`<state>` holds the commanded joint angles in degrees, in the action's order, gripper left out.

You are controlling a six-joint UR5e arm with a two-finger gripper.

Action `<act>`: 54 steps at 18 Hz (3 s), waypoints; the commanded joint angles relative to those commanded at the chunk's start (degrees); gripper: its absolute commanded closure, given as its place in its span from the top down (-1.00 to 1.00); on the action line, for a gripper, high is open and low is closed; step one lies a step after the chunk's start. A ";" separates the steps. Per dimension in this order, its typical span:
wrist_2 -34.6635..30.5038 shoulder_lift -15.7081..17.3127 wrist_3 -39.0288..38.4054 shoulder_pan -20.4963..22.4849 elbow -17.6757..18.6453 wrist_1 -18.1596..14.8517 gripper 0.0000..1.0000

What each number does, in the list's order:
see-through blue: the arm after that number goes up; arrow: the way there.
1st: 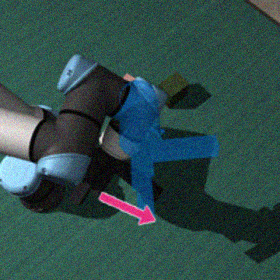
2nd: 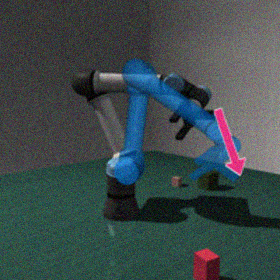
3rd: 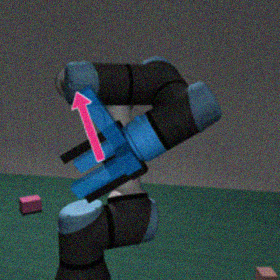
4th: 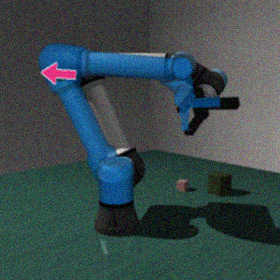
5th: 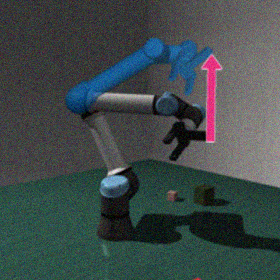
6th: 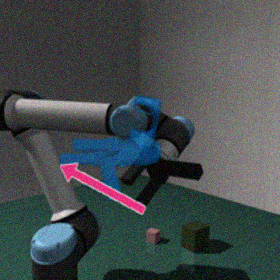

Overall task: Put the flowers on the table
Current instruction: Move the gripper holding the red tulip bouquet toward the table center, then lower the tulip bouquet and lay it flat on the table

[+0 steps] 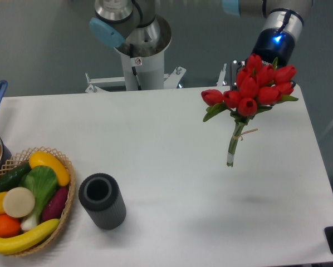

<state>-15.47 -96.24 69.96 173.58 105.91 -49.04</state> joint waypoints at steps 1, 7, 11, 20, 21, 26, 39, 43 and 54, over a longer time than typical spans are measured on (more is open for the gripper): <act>-0.09 0.09 0.09 -0.09 0.17 0.00 -0.26; -4.03 0.79 -0.17 -0.35 0.44 -0.09 -0.25; -12.45 2.54 -0.18 -0.61 0.00 -0.09 -0.25; -34.52 3.52 -0.18 -6.94 -1.76 -0.09 -0.25; -36.19 3.43 -0.09 -7.12 -2.02 -0.17 -0.26; -48.40 2.90 0.26 -10.98 -2.20 -0.18 -0.26; -81.90 -8.96 0.18 -26.19 -2.20 -0.70 -0.26; -82.53 -12.73 0.18 -26.46 -2.28 -0.27 -0.26; -82.26 -16.61 0.70 -26.81 -2.29 0.09 0.30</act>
<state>-97.73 -112.85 70.66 146.78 103.62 -48.96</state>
